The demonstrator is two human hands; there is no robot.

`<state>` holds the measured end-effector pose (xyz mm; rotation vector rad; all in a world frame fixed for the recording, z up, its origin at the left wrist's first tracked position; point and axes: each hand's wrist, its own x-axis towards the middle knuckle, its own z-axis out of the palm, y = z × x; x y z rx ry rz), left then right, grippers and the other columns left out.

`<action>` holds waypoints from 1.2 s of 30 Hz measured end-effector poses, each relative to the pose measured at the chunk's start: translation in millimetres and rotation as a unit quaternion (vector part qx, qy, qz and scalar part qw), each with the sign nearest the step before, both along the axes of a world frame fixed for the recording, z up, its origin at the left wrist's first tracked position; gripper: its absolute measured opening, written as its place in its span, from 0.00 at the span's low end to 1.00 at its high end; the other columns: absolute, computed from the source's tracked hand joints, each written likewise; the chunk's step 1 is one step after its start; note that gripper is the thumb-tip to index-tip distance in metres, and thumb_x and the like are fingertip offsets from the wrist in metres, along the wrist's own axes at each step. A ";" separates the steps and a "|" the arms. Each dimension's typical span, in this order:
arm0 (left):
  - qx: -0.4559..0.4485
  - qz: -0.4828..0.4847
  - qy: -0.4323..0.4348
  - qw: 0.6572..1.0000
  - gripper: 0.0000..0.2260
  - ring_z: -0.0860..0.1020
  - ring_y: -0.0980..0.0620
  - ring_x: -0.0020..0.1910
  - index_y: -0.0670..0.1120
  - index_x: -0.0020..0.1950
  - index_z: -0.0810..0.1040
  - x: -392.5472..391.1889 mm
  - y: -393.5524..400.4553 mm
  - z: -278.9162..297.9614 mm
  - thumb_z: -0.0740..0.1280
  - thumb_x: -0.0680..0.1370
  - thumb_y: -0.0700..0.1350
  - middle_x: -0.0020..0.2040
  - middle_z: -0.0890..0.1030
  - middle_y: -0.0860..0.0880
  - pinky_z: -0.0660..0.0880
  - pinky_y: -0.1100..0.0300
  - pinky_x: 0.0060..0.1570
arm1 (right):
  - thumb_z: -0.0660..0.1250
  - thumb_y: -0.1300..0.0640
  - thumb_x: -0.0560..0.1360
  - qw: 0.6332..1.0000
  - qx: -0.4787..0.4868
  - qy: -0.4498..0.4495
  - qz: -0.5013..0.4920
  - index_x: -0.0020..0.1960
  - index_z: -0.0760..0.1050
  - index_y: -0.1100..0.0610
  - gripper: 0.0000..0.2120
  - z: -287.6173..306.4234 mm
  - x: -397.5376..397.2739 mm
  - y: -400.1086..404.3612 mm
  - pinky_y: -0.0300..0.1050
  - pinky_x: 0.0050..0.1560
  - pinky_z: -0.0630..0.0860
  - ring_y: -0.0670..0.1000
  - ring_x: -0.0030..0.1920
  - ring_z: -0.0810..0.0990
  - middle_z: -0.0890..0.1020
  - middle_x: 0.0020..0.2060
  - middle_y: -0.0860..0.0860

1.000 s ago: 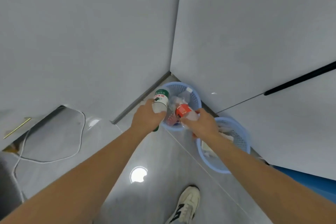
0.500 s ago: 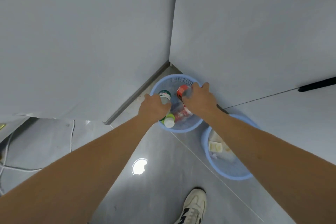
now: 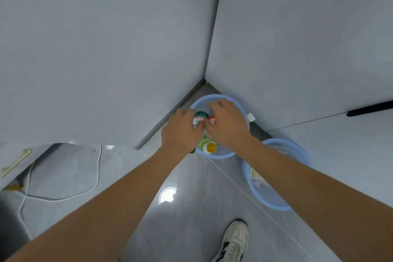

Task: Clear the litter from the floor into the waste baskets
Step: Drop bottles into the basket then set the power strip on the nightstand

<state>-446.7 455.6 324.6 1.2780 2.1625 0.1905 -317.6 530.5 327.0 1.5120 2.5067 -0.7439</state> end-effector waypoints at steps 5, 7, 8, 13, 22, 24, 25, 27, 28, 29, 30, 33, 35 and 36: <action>0.061 0.048 -0.042 0.996 0.19 0.73 0.49 0.61 0.53 0.72 0.71 -15.5 -47.7 92.4 0.63 0.81 0.55 0.62 0.75 0.49 0.68 0.58 0.47 | 0.68 0.46 0.78 0.997 -0.031 0.075 -0.016 0.63 0.76 0.54 0.17 69.0 -10.8 -42.3 0.51 0.51 0.76 0.56 0.56 0.78 0.79 0.55 0.53; 0.068 0.063 -0.044 0.995 0.21 0.73 0.49 0.62 0.53 0.73 0.70 -27.7 -76.2 128.8 0.64 0.80 0.56 0.63 0.74 0.50 0.73 0.54 0.51 | 0.67 0.44 0.78 0.996 -0.047 0.080 0.005 0.66 0.75 0.52 0.20 110.8 -19.4 -66.3 0.48 0.51 0.74 0.54 0.56 0.78 0.79 0.56 0.51; 0.069 0.070 -0.046 0.994 0.24 0.73 0.49 0.64 0.53 0.75 0.69 -35.1 -90.9 146.8 0.63 0.80 0.58 0.64 0.74 0.51 0.75 0.52 0.55 | 0.67 0.44 0.79 0.996 -0.050 0.074 0.022 0.67 0.74 0.51 0.20 133.7 -24.9 -77.3 0.46 0.50 0.73 0.53 0.56 0.79 0.79 0.57 0.50; 0.119 0.140 -0.036 0.982 0.28 0.73 0.52 0.65 0.56 0.76 0.69 -96.4 -180.1 243.6 0.61 0.77 0.62 0.64 0.76 0.54 0.76 0.50 0.60 | 0.62 0.39 0.76 0.989 -0.048 0.058 0.129 0.68 0.73 0.47 0.23 244.1 -77.4 -134.3 0.54 0.57 0.77 0.53 0.61 0.78 0.79 0.59 0.47; 0.204 0.344 0.056 0.915 0.25 0.75 0.50 0.64 0.54 0.72 0.72 -267.9 -335.8 326.8 0.64 0.76 0.59 0.62 0.78 0.53 0.76 0.49 0.58 | 0.67 0.44 0.78 0.938 -0.066 0.140 0.311 0.67 0.72 0.43 0.18 327.2 -286.7 -254.1 0.47 0.56 0.76 0.43 0.55 0.78 0.78 0.55 0.40; 0.195 0.387 0.075 0.898 0.24 0.74 0.49 0.65 0.54 0.73 0.71 -311.7 -368.1 322.9 0.66 0.77 0.57 0.63 0.77 0.52 0.76 0.48 0.58 | 0.68 0.45 0.77 0.930 -0.072 0.156 0.325 0.67 0.72 0.43 0.19 322.3 -341.8 -282.0 0.48 0.57 0.77 0.44 0.56 0.78 0.78 0.56 0.41; 0.190 0.405 0.082 0.891 0.24 0.73 0.49 0.66 0.54 0.73 0.70 -333.6 -382.9 318.6 0.67 0.77 0.56 0.63 0.77 0.52 0.75 0.48 0.58 | 0.68 0.45 0.77 0.928 -0.081 0.162 0.324 0.67 0.72 0.44 0.19 318.3 -368.7 -295.8 0.48 0.57 0.77 0.44 0.56 0.78 0.78 0.57 0.41; 0.180 0.442 0.085 0.874 0.25 0.72 0.48 0.66 0.53 0.74 0.69 -377.7 -411.6 305.0 0.68 0.77 0.54 0.64 0.76 0.51 0.75 0.47 0.58 | 0.69 0.45 0.77 0.927 -0.113 0.167 0.316 0.67 0.71 0.44 0.20 306.3 -422.2 -321.5 0.50 0.58 0.77 0.47 0.56 0.79 0.78 0.58 0.43; 0.170 0.461 0.083 0.867 0.25 0.72 0.47 0.66 0.52 0.74 0.69 -399.5 -424.8 296.4 0.68 0.77 0.53 0.65 0.75 0.50 0.75 0.47 0.58 | 0.69 0.45 0.77 0.927 -0.129 0.165 0.310 0.68 0.70 0.44 0.20 299.6 -449.1 -333.5 0.52 0.58 0.78 0.48 0.57 0.78 0.77 0.59 0.44; 0.155 0.475 0.078 0.863 0.26 0.72 0.46 0.67 0.52 0.74 0.69 -420.9 -437.0 286.4 0.68 0.76 0.52 0.65 0.74 0.49 0.75 0.47 0.58 | 0.69 0.44 0.77 0.928 -0.139 0.162 0.304 0.69 0.69 0.43 0.22 292.4 -475.9 -344.0 0.52 0.59 0.77 0.48 0.58 0.78 0.76 0.60 0.45; 0.132 0.483 0.069 0.863 0.27 0.72 0.45 0.68 0.51 0.74 0.68 -440.6 -447.8 276.0 0.68 0.76 0.52 0.67 0.74 0.48 0.75 0.47 0.59 | 0.69 0.44 0.77 0.930 -0.143 0.161 0.298 0.70 0.68 0.43 0.24 284.9 -502.4 -352.9 0.51 0.59 0.76 0.49 0.59 0.77 0.75 0.61 0.45; 0.057 0.490 0.026 0.869 0.29 0.69 0.42 0.71 0.49 0.74 0.67 -490.0 -474.4 241.6 0.69 0.74 0.53 0.70 0.71 0.46 0.74 0.44 0.62 | 0.71 0.44 0.75 0.937 -0.126 0.162 0.284 0.73 0.65 0.45 0.30 263.2 -579.4 -376.8 0.48 0.59 0.72 0.55 0.63 0.75 0.72 0.65 0.49; 0.036 0.462 0.015 0.886 0.30 0.68 0.42 0.72 0.48 0.75 0.65 -515.5 -483.3 218.9 0.69 0.75 0.52 0.70 0.69 0.45 0.74 0.44 0.63 | 0.71 0.43 0.74 0.937 -0.106 0.161 0.292 0.75 0.63 0.45 0.33 248.0 -624.3 -392.0 0.51 0.61 0.71 0.58 0.66 0.71 0.69 0.68 0.51; 0.034 0.439 0.017 0.897 0.30 0.68 0.42 0.71 0.48 0.76 0.65 -527.8 -485.0 208.1 0.69 0.76 0.51 0.70 0.69 0.44 0.74 0.45 0.63 | 0.72 0.42 0.75 0.936 -0.096 0.160 0.299 0.76 0.62 0.45 0.34 239.8 -644.4 -399.0 0.51 0.62 0.70 0.58 0.68 0.68 0.67 0.70 0.52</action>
